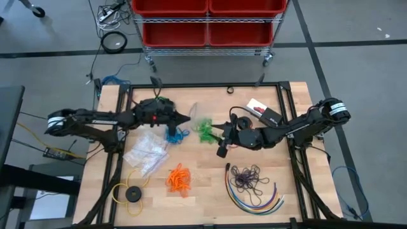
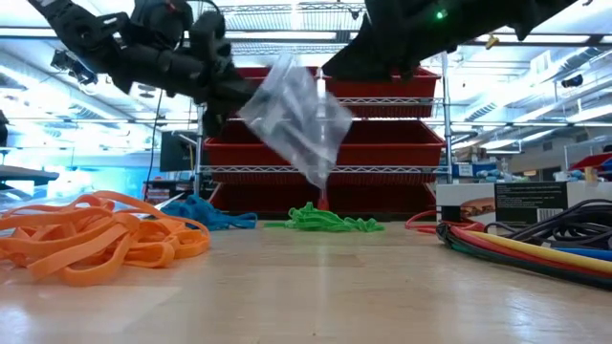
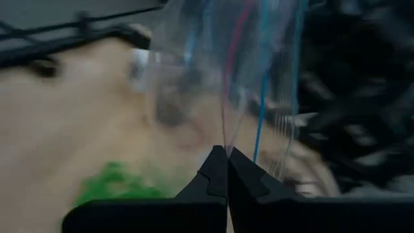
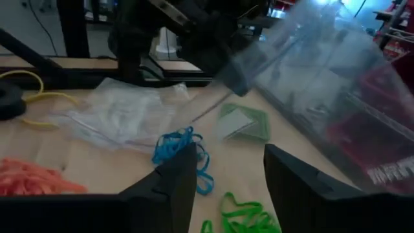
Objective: Sort rubber bands
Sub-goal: Open the transparent zip bag
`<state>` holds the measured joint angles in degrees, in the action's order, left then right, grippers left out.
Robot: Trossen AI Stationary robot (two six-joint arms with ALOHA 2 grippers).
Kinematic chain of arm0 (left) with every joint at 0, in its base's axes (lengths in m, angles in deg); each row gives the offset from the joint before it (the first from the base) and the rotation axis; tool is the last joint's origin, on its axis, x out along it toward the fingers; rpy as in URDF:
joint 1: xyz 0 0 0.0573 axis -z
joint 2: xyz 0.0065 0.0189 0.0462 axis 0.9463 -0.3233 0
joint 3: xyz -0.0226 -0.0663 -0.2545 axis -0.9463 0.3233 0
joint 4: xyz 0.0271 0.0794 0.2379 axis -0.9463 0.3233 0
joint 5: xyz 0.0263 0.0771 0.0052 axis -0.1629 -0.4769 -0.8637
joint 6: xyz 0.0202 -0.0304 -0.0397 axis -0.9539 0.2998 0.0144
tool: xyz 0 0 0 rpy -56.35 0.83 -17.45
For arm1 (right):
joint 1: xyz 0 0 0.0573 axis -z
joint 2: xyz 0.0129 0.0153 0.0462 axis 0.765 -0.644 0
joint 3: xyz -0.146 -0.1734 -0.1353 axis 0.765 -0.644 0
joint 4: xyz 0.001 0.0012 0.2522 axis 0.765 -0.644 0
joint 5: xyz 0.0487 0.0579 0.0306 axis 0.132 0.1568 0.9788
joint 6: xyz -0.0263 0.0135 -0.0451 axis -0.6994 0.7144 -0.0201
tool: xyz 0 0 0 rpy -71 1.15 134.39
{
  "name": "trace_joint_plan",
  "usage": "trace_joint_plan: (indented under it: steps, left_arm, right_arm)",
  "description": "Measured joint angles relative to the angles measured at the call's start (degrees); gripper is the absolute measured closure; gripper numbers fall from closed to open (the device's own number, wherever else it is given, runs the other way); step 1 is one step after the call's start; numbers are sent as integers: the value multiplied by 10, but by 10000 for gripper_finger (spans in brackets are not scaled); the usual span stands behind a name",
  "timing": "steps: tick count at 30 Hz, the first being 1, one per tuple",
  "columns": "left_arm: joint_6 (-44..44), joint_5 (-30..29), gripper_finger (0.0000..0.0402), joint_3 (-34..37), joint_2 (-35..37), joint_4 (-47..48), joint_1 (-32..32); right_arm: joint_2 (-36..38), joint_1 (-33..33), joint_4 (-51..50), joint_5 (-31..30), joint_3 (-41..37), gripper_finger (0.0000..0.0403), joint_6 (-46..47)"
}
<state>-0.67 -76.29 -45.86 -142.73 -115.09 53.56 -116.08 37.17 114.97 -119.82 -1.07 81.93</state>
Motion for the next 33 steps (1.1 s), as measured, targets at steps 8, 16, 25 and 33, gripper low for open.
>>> trace_joint_plan:
  steps: [8, 16, 25, 33]
  left_arm:
    - [-40, -149, 401, 1, 78, 127, 29]
    - [-58, -305, 401, -45, 41, 141, 126]
    - [-102, -403, 401, -124, -41, 165, 189]
    - [-118, -412, 401, -127, -63, 102, 212]
  right_arm:
    - [0, -8, 69, 3, 0, 256, 48]
    - [-32, 17, 85, 13, 35, 265, 63]
    - [-120, 28, 83, -84, 107, 239, 55]
    - [-122, 33, 79, -104, 115, 241, 73]
